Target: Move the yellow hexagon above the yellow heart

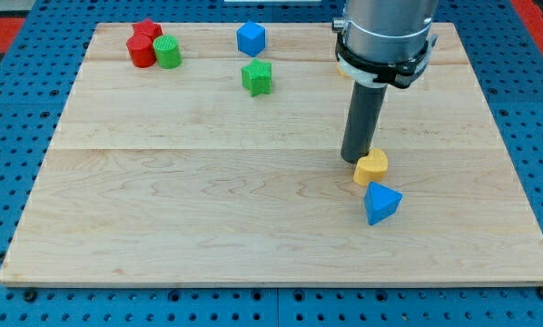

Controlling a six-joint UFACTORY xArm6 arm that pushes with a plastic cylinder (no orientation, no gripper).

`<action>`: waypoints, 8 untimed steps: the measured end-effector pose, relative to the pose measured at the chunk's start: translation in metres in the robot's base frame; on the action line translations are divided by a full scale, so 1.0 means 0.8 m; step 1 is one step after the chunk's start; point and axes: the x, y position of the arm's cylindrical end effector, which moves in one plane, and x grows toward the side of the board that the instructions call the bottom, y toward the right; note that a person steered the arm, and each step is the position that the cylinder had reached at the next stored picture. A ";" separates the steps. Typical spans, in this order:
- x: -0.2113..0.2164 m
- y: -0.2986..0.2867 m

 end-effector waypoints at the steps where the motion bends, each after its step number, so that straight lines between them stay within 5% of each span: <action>1: -0.064 0.068; 3: -0.168 0.278; 4: -0.211 0.308; 6: -0.220 0.203; 8: -0.218 0.185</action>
